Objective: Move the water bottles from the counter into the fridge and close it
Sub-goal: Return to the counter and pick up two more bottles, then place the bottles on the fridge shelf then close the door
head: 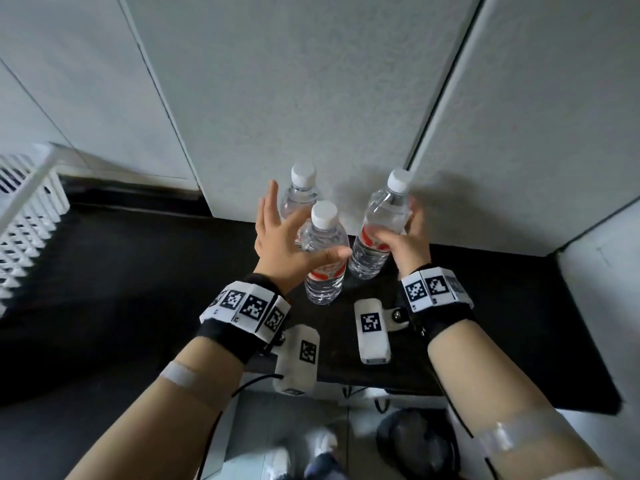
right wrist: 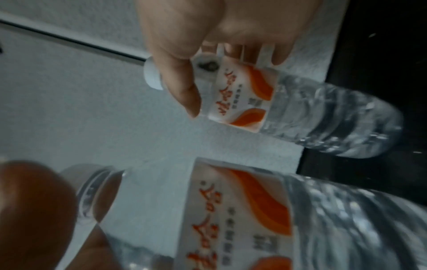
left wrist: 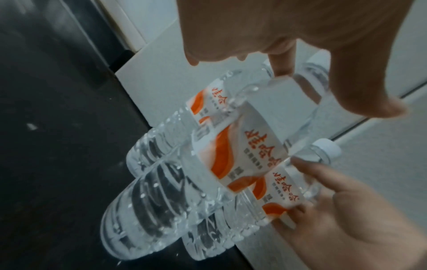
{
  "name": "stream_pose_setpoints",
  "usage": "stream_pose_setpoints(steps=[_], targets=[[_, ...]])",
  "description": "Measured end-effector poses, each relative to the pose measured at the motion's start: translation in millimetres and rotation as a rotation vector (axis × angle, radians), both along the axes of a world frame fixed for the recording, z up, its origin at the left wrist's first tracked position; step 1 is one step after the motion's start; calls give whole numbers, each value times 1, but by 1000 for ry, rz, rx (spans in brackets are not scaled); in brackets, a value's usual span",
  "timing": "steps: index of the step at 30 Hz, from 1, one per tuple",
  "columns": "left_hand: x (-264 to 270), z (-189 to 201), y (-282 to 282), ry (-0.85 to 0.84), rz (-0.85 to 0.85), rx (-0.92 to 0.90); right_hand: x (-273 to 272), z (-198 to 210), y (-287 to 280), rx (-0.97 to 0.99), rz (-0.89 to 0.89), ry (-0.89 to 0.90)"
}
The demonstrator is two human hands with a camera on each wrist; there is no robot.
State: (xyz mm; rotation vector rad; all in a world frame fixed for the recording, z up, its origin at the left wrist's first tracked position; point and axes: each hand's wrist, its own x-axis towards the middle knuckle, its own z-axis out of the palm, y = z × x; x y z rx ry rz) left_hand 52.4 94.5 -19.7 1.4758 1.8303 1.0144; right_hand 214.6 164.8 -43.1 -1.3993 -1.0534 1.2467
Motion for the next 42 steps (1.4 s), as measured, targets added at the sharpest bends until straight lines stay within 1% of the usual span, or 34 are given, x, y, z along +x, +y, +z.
stream_pose_setpoints(steps=[3, 5, 7, 9, 10, 13, 14, 16, 18, 21, 23, 27, 29, 31, 34, 36, 38, 40, 42], targets=[[3, 4, 12, 33, -20, -25, -5, 11, 14, 74, -1, -33], [7, 6, 19, 64, -29, -68, -9, 17, 19, 64, 9, -50], [8, 6, 26, 36, -1, -78, -9, 17, 23, 50, 21, -69], [7, 9, 33, 21, 30, -57, -7, 16, 24, 85, 43, -104], [6, 10, 36, 47, 22, -53, -5, 15, 25, 93, 53, -120], [4, 13, 44, 168, -75, -84, 0, 17, 24, 76, 111, -150], [5, 14, 45, 176, -99, -89, 0, 17, 23, 91, 122, -162], [8, 14, 45, 126, -106, -78, -1, 17, 19, 142, 125, -205], [10, 12, 40, 57, -77, -47, -1, 16, 12, 173, 112, -227], [12, 9, 29, -33, -83, 32, 6, 14, -2, 147, 34, -188], [17, 14, 20, -63, -154, 78, 16, 16, -18, 129, -17, -141], [40, 31, 4, -109, -382, 127, 44, 28, -64, 114, -153, -81], [60, 38, -5, -112, -481, 112, 61, 37, -90, 129, -241, -69], [86, 44, -16, -94, -594, 108, 82, 49, -120, 150, -359, -89], [135, 54, -47, -130, -764, 115, 116, 67, -174, 167, -543, -139], [170, 60, -80, -164, -900, 118, 143, 78, -219, 191, -668, -229], [204, 66, -118, -195, -1015, 113, 168, 89, -273, 168, -789, -280], [239, 69, -162, -248, -1144, 112, 192, 97, -340, 158, -902, -314], [271, 73, -216, -307, -1236, 105, 210, 105, -415, 195, -1045, -334]])
